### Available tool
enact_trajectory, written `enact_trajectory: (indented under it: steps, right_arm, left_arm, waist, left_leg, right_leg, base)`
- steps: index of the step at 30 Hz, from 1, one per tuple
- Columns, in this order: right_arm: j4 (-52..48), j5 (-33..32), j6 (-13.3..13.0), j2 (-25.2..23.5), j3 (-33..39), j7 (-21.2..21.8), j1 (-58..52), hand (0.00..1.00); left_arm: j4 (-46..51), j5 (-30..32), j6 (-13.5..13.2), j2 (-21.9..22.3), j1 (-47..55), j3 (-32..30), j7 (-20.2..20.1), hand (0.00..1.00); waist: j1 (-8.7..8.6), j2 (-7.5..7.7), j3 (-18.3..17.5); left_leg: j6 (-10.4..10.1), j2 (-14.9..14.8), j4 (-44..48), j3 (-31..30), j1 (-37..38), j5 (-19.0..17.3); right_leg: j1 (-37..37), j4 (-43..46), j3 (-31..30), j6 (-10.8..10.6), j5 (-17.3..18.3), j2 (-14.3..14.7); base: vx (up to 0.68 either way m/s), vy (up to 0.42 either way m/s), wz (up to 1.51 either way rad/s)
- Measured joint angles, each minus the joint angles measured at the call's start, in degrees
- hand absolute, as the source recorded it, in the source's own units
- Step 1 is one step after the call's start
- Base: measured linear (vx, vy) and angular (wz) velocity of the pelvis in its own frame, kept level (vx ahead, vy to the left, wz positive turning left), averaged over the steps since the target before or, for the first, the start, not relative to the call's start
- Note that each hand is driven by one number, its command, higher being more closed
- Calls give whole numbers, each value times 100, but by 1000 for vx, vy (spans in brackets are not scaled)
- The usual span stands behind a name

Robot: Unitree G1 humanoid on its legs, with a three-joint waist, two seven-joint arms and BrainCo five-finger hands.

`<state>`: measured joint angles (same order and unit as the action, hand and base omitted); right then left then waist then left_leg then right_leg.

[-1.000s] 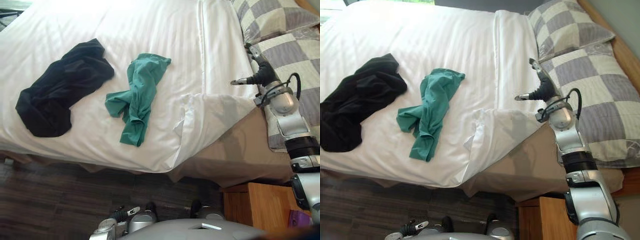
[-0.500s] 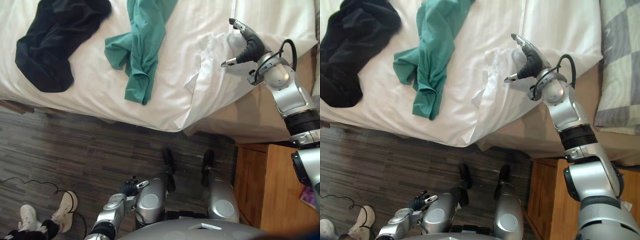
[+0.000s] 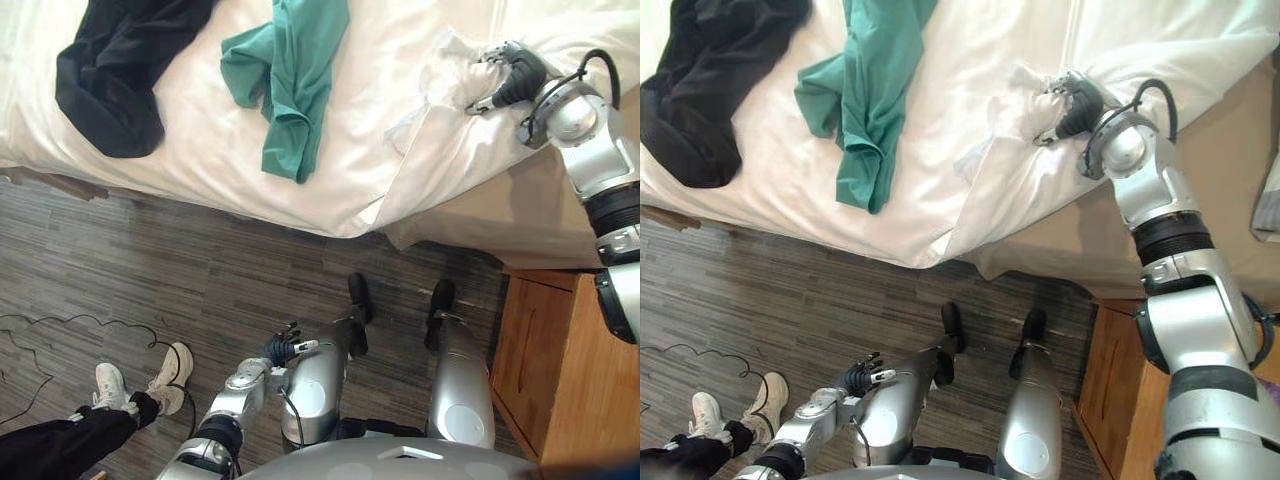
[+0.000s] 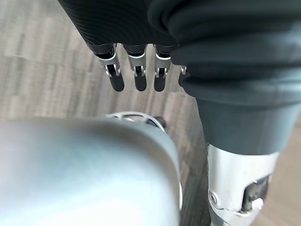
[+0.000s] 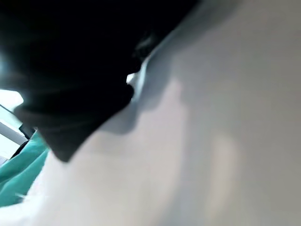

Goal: Tidy the bed and pick cloth on bed and put in laundry

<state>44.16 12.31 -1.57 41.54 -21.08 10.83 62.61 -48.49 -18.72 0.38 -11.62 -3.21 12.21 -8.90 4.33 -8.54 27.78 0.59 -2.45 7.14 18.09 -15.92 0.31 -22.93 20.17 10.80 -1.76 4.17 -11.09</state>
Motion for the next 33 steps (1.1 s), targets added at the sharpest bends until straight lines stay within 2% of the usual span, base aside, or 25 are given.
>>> enact_trajectory:
  steps: [2,6,8,9,10,11,13,14,17,19,20,23,30,33]
  right_arm:
    - [73,-403,0,-5,90,-91,-216,100]
    - [-123,-1013,-80,-351,958,-386,-1027,100]
    - [-534,-1277,-235,-779,1640,-585,-1739,100]
    - [-663,-1341,-260,-892,1760,-648,-1937,100]
    - [-902,-1408,-280,-1143,2013,-744,-2375,100]
    - [-1027,-1549,-323,-1417,2211,-883,-2810,0]
    - [-1127,-1613,-340,-1752,2425,-1093,-3376,0]
    - [-1162,-1618,-409,-2058,2629,-1412,-3985,0]
    - [-1113,-1898,-552,-2623,2960,-1796,-4955,0]
    - [-1002,-2014,-583,-2854,3085,-1891,-5275,0]
    - [-882,-2144,-678,-3065,3233,-2009,-5543,0]
    - [-716,-2339,-711,-3350,3404,-2222,-5693,0]
    - [-227,-2817,-816,-3836,4127,-2803,-5683,0]
    - [246,-3179,-676,-3932,4822,-3415,-5723,0]
  left_arm:
    - [0,29,-4,1,12,4,-7,0]
    - [46,233,58,11,36,-53,-4,0]
    - [68,274,99,35,54,-212,10,0]
    - [95,319,124,47,79,-282,13,0]
    - [118,426,160,72,153,-399,23,0]
    - [112,482,167,97,255,-456,31,0]
    - [89,493,168,173,417,-528,49,0]
    - [-19,574,165,266,540,-563,52,0]
    - [-34,754,170,422,788,-681,63,0]
    - [-106,879,170,456,824,-781,61,0]
    - [-254,915,188,448,825,-865,61,0]
    - [-384,938,276,435,865,-1062,57,0]
    - [-548,946,282,464,917,-1342,50,0]
    - [-656,945,296,525,905,-1586,48,0]
  waist:
    - [-6,-2,-2]
    - [-49,28,-15]
    - [-149,108,-51]
    - [-189,149,-76]
    - [-234,255,-195]
    - [-292,382,-349]
    - [-344,522,-590]
    - [-367,607,-868]
    - [-484,667,-1284]
    - [-532,667,-1407]
    - [-602,678,-1557]
    - [-664,718,-1673]
    - [-634,737,-1786]
    - [-638,730,-1814]
  left_leg:
    - [28,-6,-28,5,182,12]
    - [22,-26,-169,93,547,-27]
    - [11,-21,-326,180,817,-31]
    - [-10,-18,-335,183,868,-45]
    - [-20,-10,-438,220,998,-51]
    - [-31,-7,-552,272,1150,-55]
    - [-58,-6,-710,349,1353,-69]
    - [-90,1,-868,401,1551,-78]
    - [-157,32,-1182,488,1964,-75]
    - [-186,45,-1266,507,2126,-94]
    - [-232,42,-1269,514,2182,-128]
    - [-299,6,-1273,628,2339,-179]
    - [-395,-136,-1290,703,2588,-248]
    - [-397,-186,-1288,819,2597,-249]
  right_leg:
    - [241,-137,9,-27,-28,18]
    - [665,-485,-41,-85,-158,111]
    - [941,-731,-88,-123,-252,162]
    - [995,-759,-89,-126,-254,164]
    - [1082,-826,-120,-128,-254,187]
    - [1200,-914,-139,-132,-252,215]
    - [1358,-1045,-190,-137,-252,263]
    - [1532,-1200,-224,-158,-264,296]
    - [1881,-1437,-225,-184,-256,316]
    - [2012,-1490,-227,-215,-236,327]
    - [2090,-1556,-227,-225,-230,335]
    - [2258,-1652,-275,-225,-229,389]
    - [2613,-1991,-357,-169,-268,571]
    - [2667,-2051,-373,-160,-274,653]
  base:
    - [43,-22,-3]
    - [76,-11,-13]
    - [90,-8,-21]
    - [97,-12,-18]
    - [114,-19,-17]
    - [122,-18,-20]
    - [146,-16,-24]
    - [154,-10,-25]
    - [149,3,-16]
    - [102,1,-11]
    - [84,-4,-5]
    - [40,-12,-12]
    - [24,-39,-4]
    - [37,-59,-7]
